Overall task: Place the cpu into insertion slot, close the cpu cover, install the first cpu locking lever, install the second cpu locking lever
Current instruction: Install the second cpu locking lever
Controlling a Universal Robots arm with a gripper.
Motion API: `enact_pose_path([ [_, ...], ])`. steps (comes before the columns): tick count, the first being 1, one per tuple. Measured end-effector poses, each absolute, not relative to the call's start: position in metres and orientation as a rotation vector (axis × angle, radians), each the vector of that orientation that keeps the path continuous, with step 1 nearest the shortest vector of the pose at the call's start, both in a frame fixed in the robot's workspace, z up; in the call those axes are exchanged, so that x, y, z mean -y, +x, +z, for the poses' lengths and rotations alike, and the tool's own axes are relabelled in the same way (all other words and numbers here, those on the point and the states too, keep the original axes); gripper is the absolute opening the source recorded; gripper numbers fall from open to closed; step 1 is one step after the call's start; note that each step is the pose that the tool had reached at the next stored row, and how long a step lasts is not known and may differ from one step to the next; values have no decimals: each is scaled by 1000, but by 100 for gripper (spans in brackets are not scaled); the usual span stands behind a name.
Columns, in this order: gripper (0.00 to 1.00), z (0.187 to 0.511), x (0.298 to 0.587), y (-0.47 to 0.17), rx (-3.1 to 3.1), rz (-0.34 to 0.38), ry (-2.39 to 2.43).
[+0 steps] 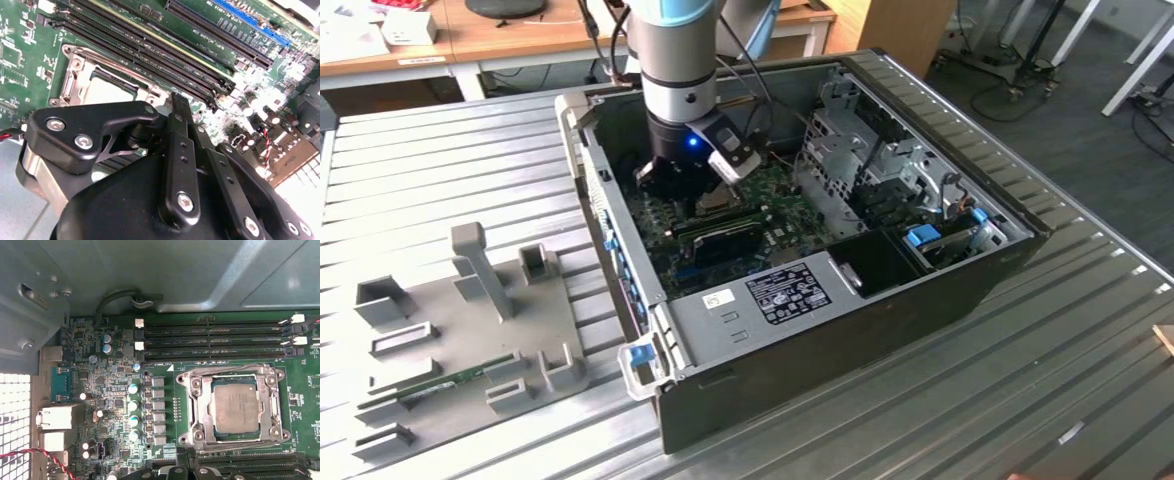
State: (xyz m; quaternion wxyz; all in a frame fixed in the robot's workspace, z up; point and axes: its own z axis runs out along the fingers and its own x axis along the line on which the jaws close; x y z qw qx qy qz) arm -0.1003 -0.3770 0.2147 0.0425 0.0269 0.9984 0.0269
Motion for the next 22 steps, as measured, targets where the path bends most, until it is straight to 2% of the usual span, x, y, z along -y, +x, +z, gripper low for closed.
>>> enact_pose_path([
  [15,11,214,377,-60,-3056,82,82],
  [22,11,214,364,-58,-3056,82,82],
])
